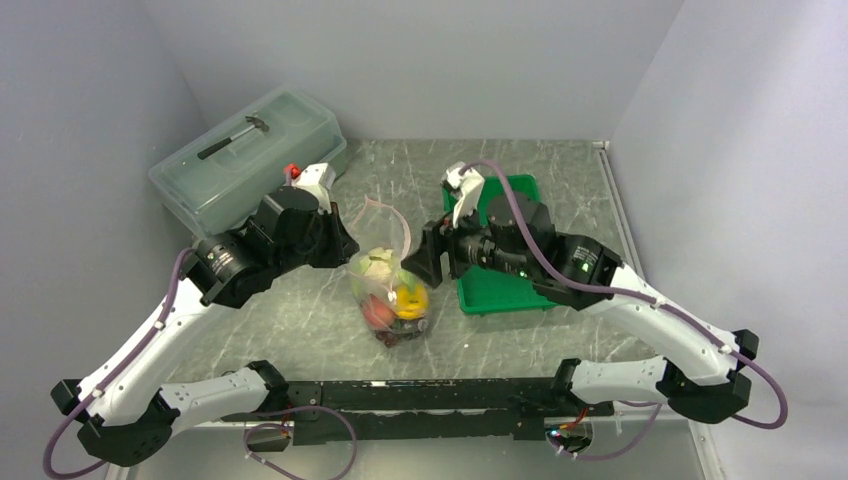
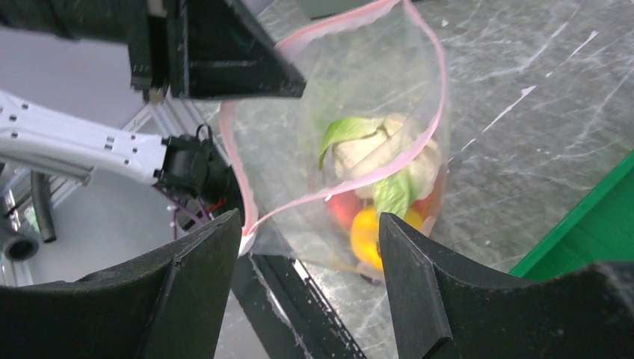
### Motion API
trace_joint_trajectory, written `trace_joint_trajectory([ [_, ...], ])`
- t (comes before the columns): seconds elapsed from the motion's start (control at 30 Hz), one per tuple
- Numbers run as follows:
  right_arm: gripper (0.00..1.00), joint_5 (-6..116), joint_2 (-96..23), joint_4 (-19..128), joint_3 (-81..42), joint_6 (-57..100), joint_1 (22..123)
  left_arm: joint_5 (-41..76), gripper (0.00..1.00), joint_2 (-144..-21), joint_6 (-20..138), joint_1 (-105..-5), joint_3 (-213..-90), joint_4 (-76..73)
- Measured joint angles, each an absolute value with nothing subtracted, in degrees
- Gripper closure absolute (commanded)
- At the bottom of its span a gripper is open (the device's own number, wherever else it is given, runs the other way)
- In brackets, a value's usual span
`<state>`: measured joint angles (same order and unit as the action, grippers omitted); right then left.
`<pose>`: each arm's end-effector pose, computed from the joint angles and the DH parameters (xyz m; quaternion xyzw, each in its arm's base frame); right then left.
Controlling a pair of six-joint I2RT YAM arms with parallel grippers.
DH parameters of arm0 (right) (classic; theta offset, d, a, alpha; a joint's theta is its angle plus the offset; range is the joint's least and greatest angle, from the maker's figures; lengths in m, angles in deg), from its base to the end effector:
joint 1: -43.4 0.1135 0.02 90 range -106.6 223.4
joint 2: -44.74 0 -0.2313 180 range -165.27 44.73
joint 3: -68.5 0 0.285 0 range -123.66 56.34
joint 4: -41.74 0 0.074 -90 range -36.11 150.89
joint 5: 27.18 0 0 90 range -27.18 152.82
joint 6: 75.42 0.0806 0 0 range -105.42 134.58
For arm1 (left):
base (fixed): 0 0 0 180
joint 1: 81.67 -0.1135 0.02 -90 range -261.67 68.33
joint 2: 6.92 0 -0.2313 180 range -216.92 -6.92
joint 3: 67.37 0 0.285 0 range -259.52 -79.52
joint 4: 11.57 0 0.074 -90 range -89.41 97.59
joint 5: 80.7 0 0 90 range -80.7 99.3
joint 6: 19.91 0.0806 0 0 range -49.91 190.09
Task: Place the food in the zip-top bag and seal the zipper
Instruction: Adjust the zipper food storage bag at the center of the board.
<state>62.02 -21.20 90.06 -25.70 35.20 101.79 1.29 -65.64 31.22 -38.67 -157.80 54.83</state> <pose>0.1678 0.2748 0.4066 -0.2690 0.7740 0.3690 0.4386 0.2043 -0.1751 0.3734 -0.0006 0.8842 -0.2566 0.3903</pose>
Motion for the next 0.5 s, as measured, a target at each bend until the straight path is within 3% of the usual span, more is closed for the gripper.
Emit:
trace_joint_trajectory([
  [0.27,0.27,69.54,-16.63,87.91,-19.34,36.62,111.71,0.85,1.00,-65.55,31.22,-38.67,-157.80,54.85],
  [0.5,0.25,84.25,-16.50,85.82,-15.64,36.60,126.12,0.85,1.00,-64.90,31.22,-38.67,-157.67,54.87],
])
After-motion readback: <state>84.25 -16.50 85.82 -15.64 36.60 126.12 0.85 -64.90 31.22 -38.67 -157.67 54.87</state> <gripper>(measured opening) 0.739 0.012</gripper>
